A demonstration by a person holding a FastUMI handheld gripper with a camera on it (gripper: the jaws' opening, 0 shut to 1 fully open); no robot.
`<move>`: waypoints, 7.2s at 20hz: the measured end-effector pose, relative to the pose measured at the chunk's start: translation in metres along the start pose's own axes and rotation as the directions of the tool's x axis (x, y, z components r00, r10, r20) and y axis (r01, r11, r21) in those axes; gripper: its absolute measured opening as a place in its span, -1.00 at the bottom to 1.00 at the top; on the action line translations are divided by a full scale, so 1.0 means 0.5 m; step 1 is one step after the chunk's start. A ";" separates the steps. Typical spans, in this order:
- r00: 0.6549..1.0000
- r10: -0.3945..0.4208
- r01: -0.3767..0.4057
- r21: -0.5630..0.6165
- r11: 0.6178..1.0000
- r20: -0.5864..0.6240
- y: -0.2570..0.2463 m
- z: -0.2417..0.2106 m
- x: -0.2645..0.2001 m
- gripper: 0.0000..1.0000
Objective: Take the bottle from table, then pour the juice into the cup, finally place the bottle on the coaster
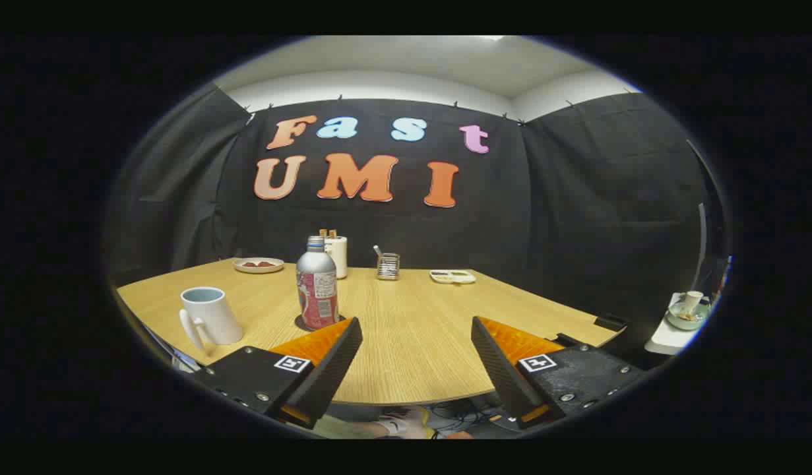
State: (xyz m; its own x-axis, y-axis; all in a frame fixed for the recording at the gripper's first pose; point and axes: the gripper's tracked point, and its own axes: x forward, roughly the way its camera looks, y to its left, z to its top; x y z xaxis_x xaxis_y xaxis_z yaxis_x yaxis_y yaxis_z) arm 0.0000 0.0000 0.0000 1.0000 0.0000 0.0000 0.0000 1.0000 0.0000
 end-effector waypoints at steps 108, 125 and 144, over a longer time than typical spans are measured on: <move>0.929 0.258 0.184 -0.935 0.305 0.267 0.338 0.138 0.096 0.48; 0.886 0.340 0.351 -0.935 -0.050 0.315 0.349 0.207 0.088 0.47; 0.892 0.370 0.338 -0.927 -0.161 0.261 0.363 0.213 0.093 0.47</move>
State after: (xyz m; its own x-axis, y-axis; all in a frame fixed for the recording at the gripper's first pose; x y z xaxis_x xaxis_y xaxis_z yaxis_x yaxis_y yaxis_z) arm 0.0463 0.1816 0.1064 0.8917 0.3698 0.2611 0.3383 -0.1609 -0.9272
